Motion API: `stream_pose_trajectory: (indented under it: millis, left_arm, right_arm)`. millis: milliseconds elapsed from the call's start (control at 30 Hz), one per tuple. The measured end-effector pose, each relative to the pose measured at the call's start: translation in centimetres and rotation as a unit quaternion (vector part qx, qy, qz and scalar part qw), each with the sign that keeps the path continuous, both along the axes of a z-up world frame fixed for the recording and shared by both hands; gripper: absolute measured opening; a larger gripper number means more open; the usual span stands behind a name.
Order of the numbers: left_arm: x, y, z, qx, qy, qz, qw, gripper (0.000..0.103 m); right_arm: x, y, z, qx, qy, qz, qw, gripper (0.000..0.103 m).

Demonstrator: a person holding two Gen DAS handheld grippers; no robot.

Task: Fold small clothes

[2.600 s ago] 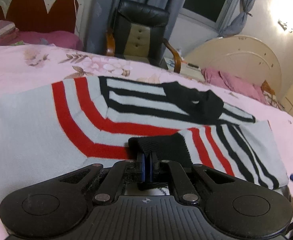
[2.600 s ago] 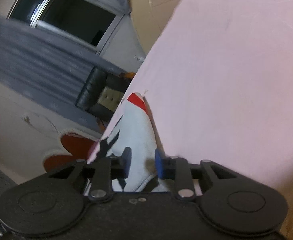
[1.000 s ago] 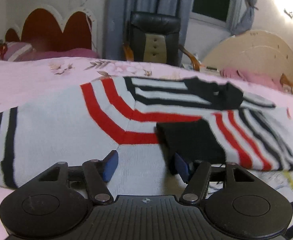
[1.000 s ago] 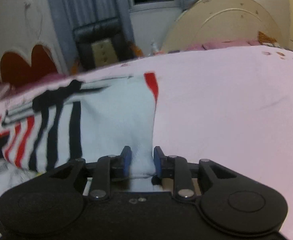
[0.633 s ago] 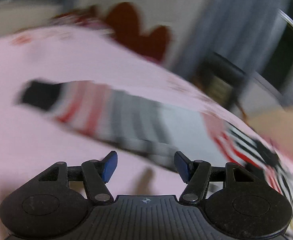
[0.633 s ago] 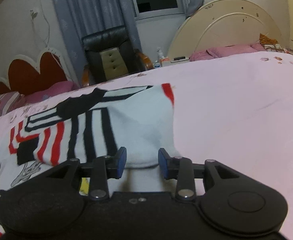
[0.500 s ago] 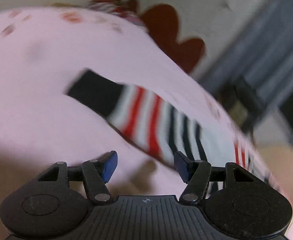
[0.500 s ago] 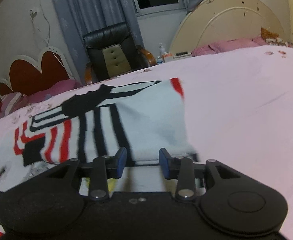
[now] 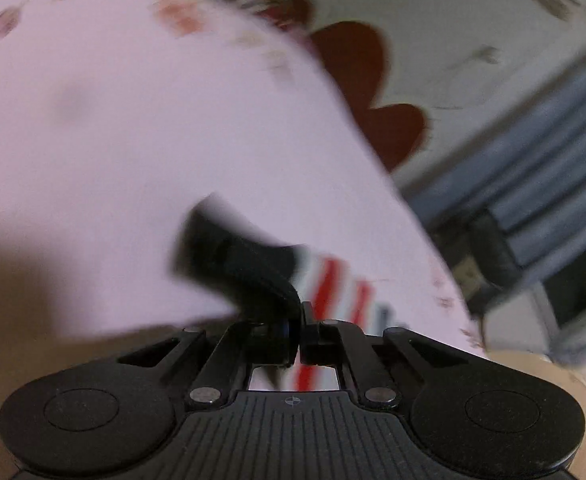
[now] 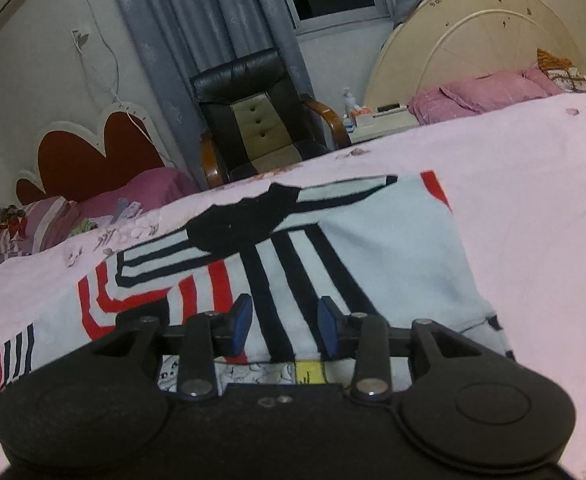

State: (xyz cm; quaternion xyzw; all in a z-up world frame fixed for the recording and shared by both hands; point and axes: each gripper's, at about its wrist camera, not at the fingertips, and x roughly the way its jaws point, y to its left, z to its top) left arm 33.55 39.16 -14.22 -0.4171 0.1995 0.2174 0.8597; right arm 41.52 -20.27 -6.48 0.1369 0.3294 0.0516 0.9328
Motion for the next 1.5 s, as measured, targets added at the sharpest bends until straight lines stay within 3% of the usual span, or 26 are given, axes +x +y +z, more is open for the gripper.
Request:
stream_pose_trajectory:
  millis: [67, 133, 233, 333, 500, 733, 767, 833, 867, 900, 967, 1100, 1167, 1267, 1467, 1500]
  left_arm:
    - [1.5, -2.9, 2.5, 0.041, -0.028, -0.052, 0.9974, 0.004]
    - [3.7, -6.9, 4.8, 0.077, -0.048, -0.119, 0.9888, 0.004]
    - [7.8, -14.3, 7.2, 0.12, -0.064, -0.212, 0.9679, 0.004]
    - [11.7, -21.9, 8.0, 0.138, -0.063, -0.29, 0.945, 0.004]
    - [15.8, -33.2, 7.1, 0.153, -0.037, -0.383, 0.9105, 0.004]
    - [17.6, -44.6, 3.6, 0.192, 0.052, -0.456, 0.8676, 0.004]
    - [17.6, -45.8, 3.1, 0.207, 0.063, -0.458, 0.8621, 0.008]
    - [15.5, -46.6, 3.4, 0.224, 0.043, -0.463, 0.8568, 0.047]
    - [14.8, -46.2, 3.8, 0.221, 0.027, -0.467, 0.8555, 0.075]
    - [13.4, -45.5, 4.4, 0.228, 0.013, -0.457, 0.8597, 0.078]
    - [10.3, -43.2, 5.5, 0.246, 0.004, -0.436, 0.8655, 0.078]
    - [6.3, -36.1, 6.3, 0.27, 0.019, -0.366, 0.8907, 0.078]
    - [5.5, -32.5, 5.9, 0.28, 0.04, -0.329, 0.9008, 0.078]
    - [5.1, -27.5, 5.6, 0.263, 0.064, -0.286, 0.9191, 0.078]
    - [8.1, -24.0, 3.7, 0.241, 0.084, -0.269, 0.9286, 0.078]
    - [8.9, -24.1, 3.2, 0.238, 0.094, -0.274, 0.9272, 0.078]
  right_arm:
    - [-0.2, -0.4, 0.5, -0.004, -0.008, -0.003, 1.0, 0.036]
    - [-0.5, -1.1, 0.6, -0.003, -0.009, -0.01, 1.0, 0.036]
    - [-0.7, -2.3, 0.3, 0.004, -0.006, -0.022, 1.0, 0.038]
    - [-1.2, -3.5, 0.2, 0.011, -0.009, -0.029, 0.999, 0.038]
    - [-2.2, -6.7, 0.2, 0.025, -0.016, -0.049, 0.998, 0.038]
    - [-3.3, -12.0, -0.3, 0.057, -0.01, -0.083, 0.995, 0.043]
    - [-3.4, -12.5, -0.5, 0.064, -0.009, -0.084, 0.994, 0.046]
    - [-3.4, -13.2, -0.8, 0.08, -0.01, -0.084, 0.993, 0.053]
    - [-3.3, -13.3, -1.0, 0.086, -0.01, -0.081, 0.993, 0.054]
    - [-3.1, -13.3, -1.2, 0.093, -0.009, -0.078, 0.993, 0.055]
    - [-2.4, -12.7, -1.7, 0.114, -0.003, -0.064, 0.991, 0.055]
    - [-0.6, -9.8, -2.4, 0.133, 0.001, -0.014, 0.991, 0.055]
    - [0.7, -7.5, -2.7, 0.124, 0.004, 0.018, 0.992, 0.055]
    - [2.8, -4.6, -3.5, 0.092, 0.014, 0.044, 0.995, 0.054]
    - [5.8, -2.3, -4.7, 0.021, 0.054, 0.011, 0.998, 0.054]
    - [6.1, -2.0, -4.9, 0.013, 0.058, 0.013, 0.998, 0.046]
